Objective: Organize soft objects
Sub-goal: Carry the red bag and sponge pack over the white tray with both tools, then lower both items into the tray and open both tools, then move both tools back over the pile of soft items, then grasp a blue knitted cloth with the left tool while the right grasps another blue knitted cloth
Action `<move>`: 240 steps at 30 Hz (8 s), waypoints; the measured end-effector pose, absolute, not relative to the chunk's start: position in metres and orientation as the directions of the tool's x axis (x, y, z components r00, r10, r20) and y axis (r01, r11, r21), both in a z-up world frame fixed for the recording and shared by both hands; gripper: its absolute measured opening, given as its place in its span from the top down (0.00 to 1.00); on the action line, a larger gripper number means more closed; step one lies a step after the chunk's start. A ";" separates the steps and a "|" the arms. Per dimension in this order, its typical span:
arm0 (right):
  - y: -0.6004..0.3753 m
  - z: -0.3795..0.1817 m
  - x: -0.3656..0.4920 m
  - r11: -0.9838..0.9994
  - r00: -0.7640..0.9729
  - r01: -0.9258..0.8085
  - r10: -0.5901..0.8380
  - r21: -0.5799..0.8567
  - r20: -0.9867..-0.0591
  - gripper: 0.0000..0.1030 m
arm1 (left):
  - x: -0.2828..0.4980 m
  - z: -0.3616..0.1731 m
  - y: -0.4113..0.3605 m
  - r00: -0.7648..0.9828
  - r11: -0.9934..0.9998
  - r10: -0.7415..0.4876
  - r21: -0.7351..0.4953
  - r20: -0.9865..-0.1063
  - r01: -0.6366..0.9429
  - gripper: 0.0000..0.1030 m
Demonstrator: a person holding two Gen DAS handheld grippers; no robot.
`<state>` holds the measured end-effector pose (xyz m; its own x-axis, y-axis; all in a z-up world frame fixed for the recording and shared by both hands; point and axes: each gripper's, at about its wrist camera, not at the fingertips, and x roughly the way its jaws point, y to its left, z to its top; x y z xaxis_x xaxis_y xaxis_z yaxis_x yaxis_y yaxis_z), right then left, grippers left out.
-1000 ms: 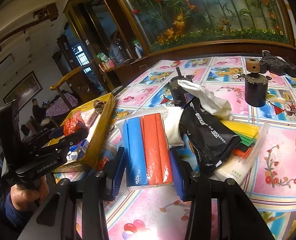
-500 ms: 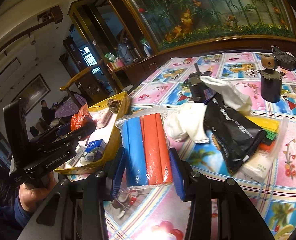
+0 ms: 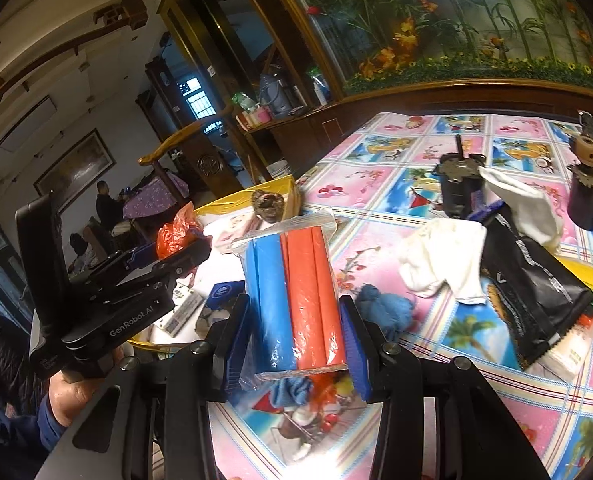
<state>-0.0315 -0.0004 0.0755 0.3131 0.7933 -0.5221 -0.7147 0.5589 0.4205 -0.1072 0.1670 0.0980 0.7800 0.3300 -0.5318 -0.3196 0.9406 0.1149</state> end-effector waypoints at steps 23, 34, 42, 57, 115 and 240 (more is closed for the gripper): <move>0.097 0.085 -0.051 0.503 0.246 -0.791 0.783 0.349 -0.571 0.54 | -0.135 0.090 0.238 0.724 0.881 0.441 0.102 -0.530 -0.462 0.50; 0.129 0.075 -0.051 0.507 0.230 -0.792 0.764 0.340 -0.603 0.54 | -0.138 0.082 0.254 0.701 0.870 0.454 0.106 -0.550 -0.481 0.50; 0.144 0.069 -0.047 0.515 0.226 -0.789 0.750 0.335 -0.622 0.54 | -0.138 0.076 0.259 0.694 0.871 0.447 0.101 -0.565 -0.480 0.50; 0.161 0.055 -0.034 0.549 0.235 -0.769 0.719 0.328 -0.654 0.54 | -0.132 0.068 0.264 0.682 0.874 0.438 0.100 -0.586 -0.475 0.50; 0.182 0.050 -0.023 0.598 0.275 -0.739 0.688 0.310 -0.671 0.50 | -0.136 0.064 0.266 0.680 0.870 0.448 0.111 -0.581 -0.480 0.29; 0.009 0.029 0.046 0.690 0.322 -0.515 0.705 0.508 -0.632 0.66 | -0.055 0.020 0.071 0.601 0.994 -0.112 -0.099 -0.791 0.056 0.68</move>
